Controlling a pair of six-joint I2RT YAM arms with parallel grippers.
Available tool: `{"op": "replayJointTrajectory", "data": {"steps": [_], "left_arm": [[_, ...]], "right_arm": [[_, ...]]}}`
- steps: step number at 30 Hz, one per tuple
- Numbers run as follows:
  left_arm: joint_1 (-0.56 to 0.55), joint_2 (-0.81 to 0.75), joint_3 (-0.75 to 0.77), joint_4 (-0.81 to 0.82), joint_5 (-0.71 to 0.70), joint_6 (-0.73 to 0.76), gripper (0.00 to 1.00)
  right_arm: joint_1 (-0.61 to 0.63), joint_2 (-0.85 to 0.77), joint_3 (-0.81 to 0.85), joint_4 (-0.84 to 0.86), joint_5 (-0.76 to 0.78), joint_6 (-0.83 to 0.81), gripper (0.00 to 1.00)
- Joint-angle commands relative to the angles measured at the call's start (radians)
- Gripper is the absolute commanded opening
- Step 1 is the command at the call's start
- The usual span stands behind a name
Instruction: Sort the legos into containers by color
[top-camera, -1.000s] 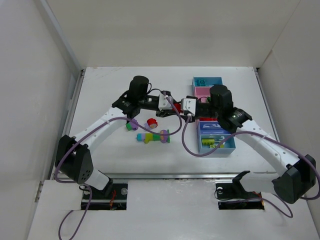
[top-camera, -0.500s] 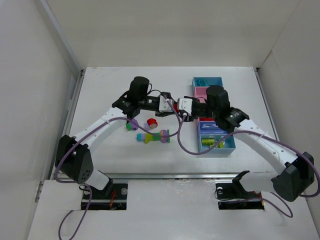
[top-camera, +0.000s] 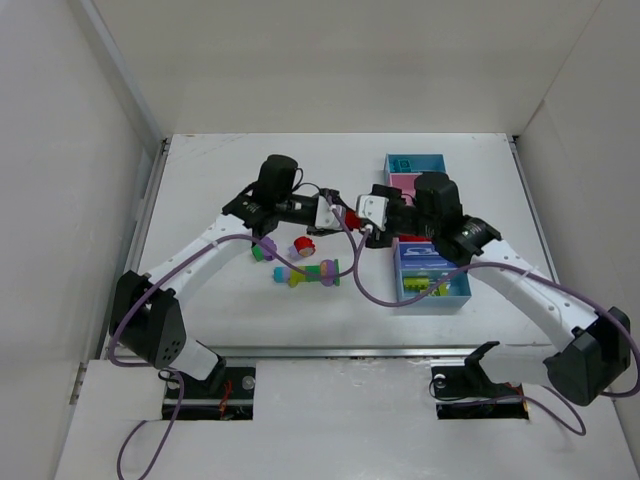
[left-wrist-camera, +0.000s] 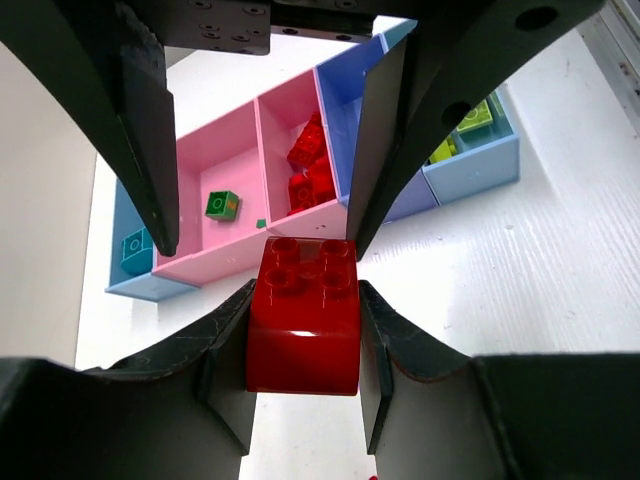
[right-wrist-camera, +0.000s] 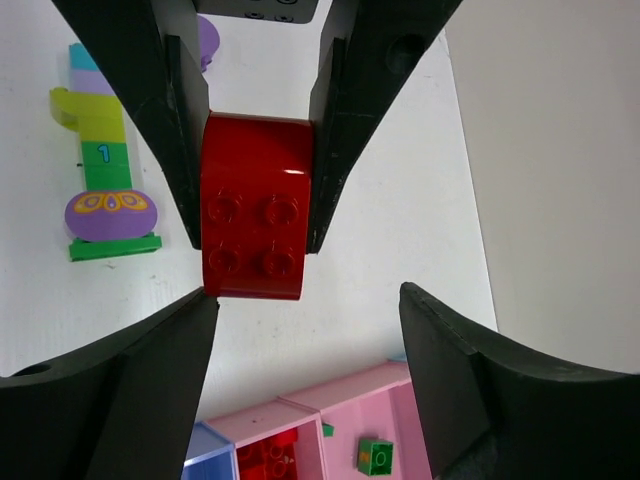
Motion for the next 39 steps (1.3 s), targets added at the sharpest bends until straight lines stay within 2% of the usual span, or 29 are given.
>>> {"op": "replayJointTrajectory", "data": {"steps": [1,3,5,7,14,16,17,19,21,23,25,27,28,29,32,33,34,39], "left_arm": [[0.003,-0.046,0.021,-0.031,0.043,0.037,0.00],[0.003,-0.046,0.021,-0.031,0.043,0.037,0.00],[0.003,-0.037,0.021,-0.031,0.043,0.037,0.00],[0.003,-0.037,0.021,-0.014,0.034,0.016,0.00],[0.003,-0.037,0.021,0.008,0.025,0.007,0.00],[0.003,-0.046,0.021,0.008,0.025,0.007,0.00],[0.003,-0.046,0.021,0.008,0.025,0.007,0.00],[0.003,-0.046,0.021,0.008,0.025,0.007,0.00],[0.003,-0.046,0.021,0.008,0.025,-0.003,0.00],[0.003,-0.046,0.021,0.020,0.025,-0.003,0.00],[0.003,-0.046,0.021,0.031,0.025,-0.015,0.00],[0.003,-0.046,0.021,0.031,0.025,-0.024,0.00],[0.003,-0.037,0.021,0.031,0.025,-0.024,0.00],[0.003,-0.037,0.021,0.031,0.025,-0.024,0.00],[0.003,-0.037,0.012,0.031,-0.006,-0.024,0.72],[0.003,-0.037,0.012,0.031,-0.017,-0.024,0.92],[0.003,-0.037,0.001,0.031,-0.030,-0.024,1.00],[0.003,-0.037,-0.022,0.043,-0.153,-0.024,1.00]], "right_arm": [[0.000,-0.037,0.002,0.008,0.015,-0.019,0.78],[0.000,-0.037,0.002,0.021,0.005,-0.007,0.71],[0.000,-0.037,0.012,0.021,-0.032,-0.007,0.71],[0.000,-0.027,0.023,0.003,-0.054,-0.007,0.77],[0.009,-0.016,0.023,0.031,-0.164,0.013,0.76],[0.009,-0.005,0.023,0.031,-0.155,0.013,0.66],[0.009,-0.005,0.023,0.031,-0.143,0.024,0.54],[0.009,0.007,0.032,0.040,-0.143,0.036,0.44],[0.009,0.018,0.043,0.040,-0.143,0.045,0.39],[0.009,0.027,0.054,0.040,-0.152,0.045,0.39],[0.018,0.027,0.065,0.040,-0.161,0.054,0.31],[0.018,0.036,0.074,0.040,-0.172,0.054,0.14],[0.018,0.036,0.074,0.040,-0.172,0.067,0.00],[0.018,0.036,0.074,0.040,-0.157,0.067,0.00],[0.018,0.023,0.052,0.040,-0.092,0.067,0.00],[0.018,0.023,0.036,0.013,-0.021,0.067,0.00],[0.003,0.007,0.022,-0.009,0.010,0.041,0.00],[-0.127,-0.028,-0.008,-0.164,0.153,-0.085,0.00]]}}
